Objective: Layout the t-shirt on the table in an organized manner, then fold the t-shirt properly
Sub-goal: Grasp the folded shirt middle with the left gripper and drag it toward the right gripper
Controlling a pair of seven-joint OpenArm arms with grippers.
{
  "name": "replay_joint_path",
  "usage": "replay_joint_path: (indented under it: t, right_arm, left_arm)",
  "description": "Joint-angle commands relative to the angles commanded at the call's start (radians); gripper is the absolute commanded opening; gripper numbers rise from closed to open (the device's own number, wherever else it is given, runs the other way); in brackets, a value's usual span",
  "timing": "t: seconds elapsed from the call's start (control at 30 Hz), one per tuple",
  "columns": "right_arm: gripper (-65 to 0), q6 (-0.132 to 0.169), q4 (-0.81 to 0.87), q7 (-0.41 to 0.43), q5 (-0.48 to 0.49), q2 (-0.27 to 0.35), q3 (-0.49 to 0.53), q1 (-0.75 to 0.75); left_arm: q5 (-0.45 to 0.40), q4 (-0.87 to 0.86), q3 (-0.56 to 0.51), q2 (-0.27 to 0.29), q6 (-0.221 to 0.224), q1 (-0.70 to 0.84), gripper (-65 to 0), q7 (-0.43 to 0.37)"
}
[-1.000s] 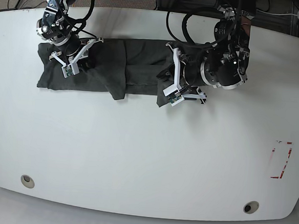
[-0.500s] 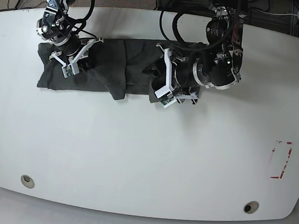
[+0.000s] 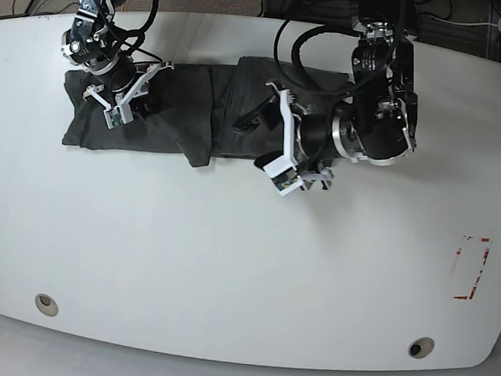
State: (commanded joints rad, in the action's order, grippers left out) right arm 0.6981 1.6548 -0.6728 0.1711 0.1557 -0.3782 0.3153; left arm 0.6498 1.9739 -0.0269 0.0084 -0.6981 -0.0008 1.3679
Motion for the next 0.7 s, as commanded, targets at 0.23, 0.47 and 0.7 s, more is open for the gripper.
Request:
replay_joint_path:
  t: [0.23,0.47,0.7]
  right_arm:
    - [-56.1,0.000,0.017,0.000,0.000,0.000,0.000,0.000]
    - [-55.8,0.000,0.092,0.000,-0.008,-0.031,-0.002,0.000]
    - [-55.5,0.000,0.204,-0.038,-0.006,-0.054,-0.002,-0.003]
  left_arm:
    - [-0.015,-0.025,0.020,-0.126,0.000,0.034,-29.3,-0.083]
    - [-0.118,-0.057,0.014,-0.144,0.000,0.087,-56.8,-0.186]
    - [-0.181,-0.196,0.014,-0.144,0.000,0.091,-59.9,-0.269]
